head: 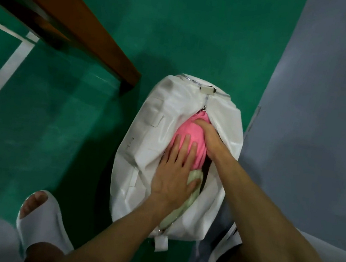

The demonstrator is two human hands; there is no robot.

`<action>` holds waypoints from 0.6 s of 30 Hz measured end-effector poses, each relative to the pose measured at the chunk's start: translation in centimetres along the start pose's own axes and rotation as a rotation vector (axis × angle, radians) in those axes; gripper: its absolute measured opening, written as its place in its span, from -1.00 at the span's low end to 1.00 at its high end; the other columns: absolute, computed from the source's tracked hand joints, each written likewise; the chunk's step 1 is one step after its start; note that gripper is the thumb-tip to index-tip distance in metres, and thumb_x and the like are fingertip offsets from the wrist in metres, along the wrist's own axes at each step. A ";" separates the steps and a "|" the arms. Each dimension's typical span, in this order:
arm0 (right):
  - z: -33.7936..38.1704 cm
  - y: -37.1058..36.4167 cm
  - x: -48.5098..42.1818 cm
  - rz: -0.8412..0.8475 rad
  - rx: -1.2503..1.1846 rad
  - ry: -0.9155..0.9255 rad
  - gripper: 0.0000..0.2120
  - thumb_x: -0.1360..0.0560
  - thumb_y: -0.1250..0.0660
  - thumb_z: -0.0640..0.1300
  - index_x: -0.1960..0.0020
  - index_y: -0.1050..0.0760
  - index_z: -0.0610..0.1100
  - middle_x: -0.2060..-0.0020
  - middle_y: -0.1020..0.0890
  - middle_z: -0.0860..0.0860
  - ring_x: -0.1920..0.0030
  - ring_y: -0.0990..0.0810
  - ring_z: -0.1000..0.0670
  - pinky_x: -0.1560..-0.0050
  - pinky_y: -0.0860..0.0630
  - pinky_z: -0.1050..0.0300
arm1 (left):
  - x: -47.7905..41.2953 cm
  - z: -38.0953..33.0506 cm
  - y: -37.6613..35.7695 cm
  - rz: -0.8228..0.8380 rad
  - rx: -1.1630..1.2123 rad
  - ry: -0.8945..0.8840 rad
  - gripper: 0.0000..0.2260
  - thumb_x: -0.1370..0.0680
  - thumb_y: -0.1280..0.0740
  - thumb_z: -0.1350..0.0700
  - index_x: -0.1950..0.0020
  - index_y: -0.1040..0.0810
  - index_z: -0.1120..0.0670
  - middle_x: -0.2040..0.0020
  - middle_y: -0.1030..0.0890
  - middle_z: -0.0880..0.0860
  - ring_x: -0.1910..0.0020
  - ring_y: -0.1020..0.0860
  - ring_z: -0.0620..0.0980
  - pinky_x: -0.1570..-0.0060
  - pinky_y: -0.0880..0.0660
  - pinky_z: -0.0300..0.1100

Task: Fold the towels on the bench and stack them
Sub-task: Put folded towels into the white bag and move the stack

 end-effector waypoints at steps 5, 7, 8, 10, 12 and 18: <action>2.8 -1.1 -1.5 0.020 -0.161 0.053 -0.55 -0.40 -0.50 0.10 -0.23 -0.67 -0.07 -0.13 -0.72 -0.06 -0.18 -0.68 -0.11 -0.34 -0.53 -0.09 | 0.8 -1.0 -1.3 -0.048 0.037 0.129 -0.20 -0.61 -0.25 -0.24 -0.70 -0.02 0.10 -0.67 -0.08 0.23 -0.65 -0.07 0.25 -0.61 0.04 0.20; 3.1 -1.4 -1.8 -0.028 0.017 0.095 -0.65 -0.51 -0.42 0.18 -0.22 -0.65 0.06 -0.17 -0.69 0.05 -0.23 -0.63 -0.03 -0.39 -0.46 -0.01 | 1.1 -1.2 -2.3 -0.038 0.028 0.159 -0.26 -0.66 -0.11 -0.23 -0.70 0.07 0.11 -0.68 0.01 0.25 -0.66 0.04 0.28 -0.60 0.07 0.28; 3.1 -1.2 -2.1 -0.055 0.124 0.109 -0.70 -0.61 -0.34 0.13 -0.26 -0.62 0.04 -0.22 -0.65 0.05 -0.29 -0.58 -0.05 -0.41 -0.40 0.07 | 1.1 -1.3 -2.5 -0.018 0.018 0.150 -0.26 -0.66 -0.06 -0.23 -0.70 0.10 0.12 -0.68 0.05 0.26 -0.66 0.08 0.29 -0.59 0.07 0.30; 2.5 -0.5 -3.6 -0.065 0.255 0.087 -0.69 -0.73 -0.17 -0.06 -0.38 -0.52 -0.16 -0.30 -0.56 -0.14 -0.38 -0.48 -0.16 -0.33 -0.35 0.20 | 0.8 -1.7 -2.5 0.009 0.010 0.106 -0.24 -0.64 -0.02 -0.25 -0.69 0.14 0.13 -0.68 0.10 0.27 -0.65 0.13 0.30 -0.58 0.03 0.31; 3.0 0.0 -4.7 -0.095 0.322 0.081 -0.66 -0.73 -0.15 -0.02 -0.38 -0.51 -0.17 -0.32 -0.56 -0.16 -0.37 -0.49 -0.15 -0.36 -0.37 0.18 | 0.2 -1.7 -1.8 -0.013 0.023 0.106 -0.25 -0.63 0.00 -0.24 -0.70 0.12 0.14 -0.68 0.08 0.28 -0.65 0.12 0.31 -0.57 -0.02 0.31; -0.6 2.3 -5.6 -0.191 0.313 0.044 -0.60 -0.70 -0.16 0.15 -0.43 -0.46 -0.02 -0.30 -0.51 -0.01 -0.31 -0.44 -0.02 -0.52 -0.27 -0.03 | 0.7 -1.3 -1.7 -0.113 0.042 0.046 -0.35 -0.66 -0.05 -0.21 -0.69 -0.12 0.09 -0.68 -0.06 0.19 -0.66 -0.02 0.26 -0.56 -0.10 0.31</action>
Point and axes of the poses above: each hand's wrist, its own x-axis away from the middle knuckle, its own y-axis out of the back of the hand, z = x × y, the point moved 8 cm from there along -x, towards the middle knuckle
